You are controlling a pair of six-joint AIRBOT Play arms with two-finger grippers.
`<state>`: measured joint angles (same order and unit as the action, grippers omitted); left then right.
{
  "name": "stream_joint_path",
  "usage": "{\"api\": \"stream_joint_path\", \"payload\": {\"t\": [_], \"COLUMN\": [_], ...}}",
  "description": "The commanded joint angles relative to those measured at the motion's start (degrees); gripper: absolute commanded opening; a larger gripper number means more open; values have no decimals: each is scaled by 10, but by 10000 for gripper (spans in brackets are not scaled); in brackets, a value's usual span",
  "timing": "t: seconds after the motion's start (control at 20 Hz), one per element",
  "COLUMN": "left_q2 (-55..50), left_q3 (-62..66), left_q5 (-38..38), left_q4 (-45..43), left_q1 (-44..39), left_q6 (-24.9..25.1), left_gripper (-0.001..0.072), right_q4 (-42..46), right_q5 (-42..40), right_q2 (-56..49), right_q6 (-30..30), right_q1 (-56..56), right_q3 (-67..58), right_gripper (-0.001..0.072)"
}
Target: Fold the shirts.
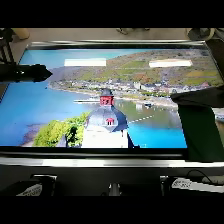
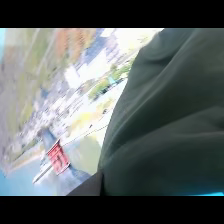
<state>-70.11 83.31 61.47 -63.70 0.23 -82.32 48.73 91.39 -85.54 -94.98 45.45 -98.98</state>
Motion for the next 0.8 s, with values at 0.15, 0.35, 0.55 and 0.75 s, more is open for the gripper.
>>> {"api": "stream_joint_path", "payload": {"t": [0.15, 0.35, 0.55, 0.75], "left_q2": [-1, -1, -1, -1], "left_q3": [0, 0, 0, 0], "left_q5": [0, 0, 0, 0], "left_q4": [0, 1, 1, 1], "left_q1": [0, -4, -23, -37], "left_q6": [13, 13, 13, 13], "left_gripper": [26, 26, 26, 26], "right_q4": [146, 315, 411, 435], "right_q5": [70, 121, 90, 35], "right_q2": [45, 55, 114, 133], "right_q6": [-51, -55, -54, -64], "right_q1": [49, 34, 34, 34], "right_q3": [-2, 48, 254, 392], "right_gripper": [29, 29, 29, 133]}}
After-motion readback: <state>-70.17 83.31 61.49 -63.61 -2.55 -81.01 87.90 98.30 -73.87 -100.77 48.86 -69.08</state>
